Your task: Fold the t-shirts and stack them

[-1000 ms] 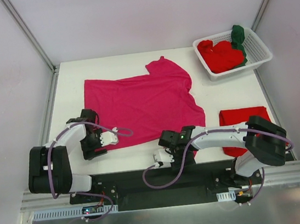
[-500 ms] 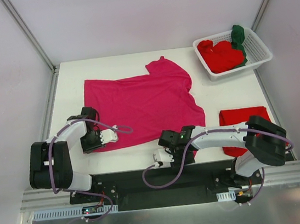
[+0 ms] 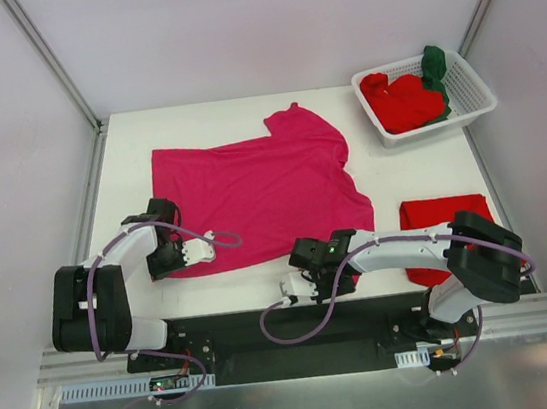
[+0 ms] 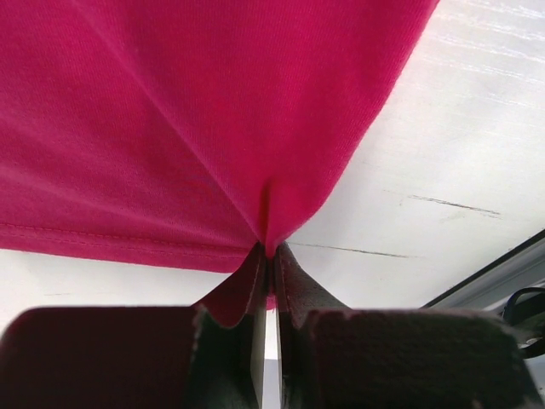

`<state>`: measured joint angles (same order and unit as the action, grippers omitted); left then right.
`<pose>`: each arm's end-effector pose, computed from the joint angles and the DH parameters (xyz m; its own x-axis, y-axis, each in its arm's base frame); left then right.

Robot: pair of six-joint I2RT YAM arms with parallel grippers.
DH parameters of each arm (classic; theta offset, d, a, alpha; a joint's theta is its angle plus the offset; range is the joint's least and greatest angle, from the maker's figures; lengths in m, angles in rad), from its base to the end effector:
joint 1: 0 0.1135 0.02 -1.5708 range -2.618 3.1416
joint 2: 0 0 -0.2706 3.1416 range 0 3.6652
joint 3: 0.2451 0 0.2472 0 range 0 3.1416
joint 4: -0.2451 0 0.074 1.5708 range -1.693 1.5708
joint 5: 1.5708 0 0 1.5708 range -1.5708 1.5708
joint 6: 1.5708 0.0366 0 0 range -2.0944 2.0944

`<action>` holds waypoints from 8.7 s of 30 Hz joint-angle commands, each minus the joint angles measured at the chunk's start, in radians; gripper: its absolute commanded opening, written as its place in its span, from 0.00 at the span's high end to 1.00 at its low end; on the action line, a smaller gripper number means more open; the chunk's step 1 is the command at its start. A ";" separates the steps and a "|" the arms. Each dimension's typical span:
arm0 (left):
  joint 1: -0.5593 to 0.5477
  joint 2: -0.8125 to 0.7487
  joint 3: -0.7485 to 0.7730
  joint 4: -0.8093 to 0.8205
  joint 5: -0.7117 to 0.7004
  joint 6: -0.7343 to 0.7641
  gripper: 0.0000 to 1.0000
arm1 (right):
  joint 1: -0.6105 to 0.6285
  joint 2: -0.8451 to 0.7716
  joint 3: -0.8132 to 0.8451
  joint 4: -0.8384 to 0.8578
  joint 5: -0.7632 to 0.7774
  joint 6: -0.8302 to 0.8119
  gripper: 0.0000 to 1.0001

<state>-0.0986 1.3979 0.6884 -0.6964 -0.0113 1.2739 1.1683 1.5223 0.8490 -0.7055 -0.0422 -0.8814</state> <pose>0.2116 -0.0205 0.1603 -0.1948 0.9801 -0.0374 0.9670 0.1983 0.1602 0.0976 0.2333 0.1726 0.4672 -0.8708 -0.1533 -0.8834 -0.4527 -0.1209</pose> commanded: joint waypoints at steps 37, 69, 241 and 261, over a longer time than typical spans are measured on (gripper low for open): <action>-0.010 -0.037 -0.003 0.009 0.034 0.010 1.00 | -0.173 -0.091 0.507 -0.177 0.237 -0.151 0.99; -0.006 -0.016 0.057 0.015 -0.026 -0.061 1.00 | -0.249 0.107 0.666 0.070 0.269 -0.243 0.99; -0.081 0.070 0.299 0.204 -0.334 -0.130 1.00 | -0.473 0.160 0.641 0.107 0.576 -0.551 0.99; -0.128 0.210 0.479 0.206 -0.337 -0.131 1.00 | -0.522 0.214 0.677 0.127 0.608 -0.584 0.99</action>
<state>-0.2173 1.5822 1.1294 -0.4782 -0.3496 1.1358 0.6552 1.7439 1.4868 -0.5972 0.5285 -1.4471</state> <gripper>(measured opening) 0.010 0.016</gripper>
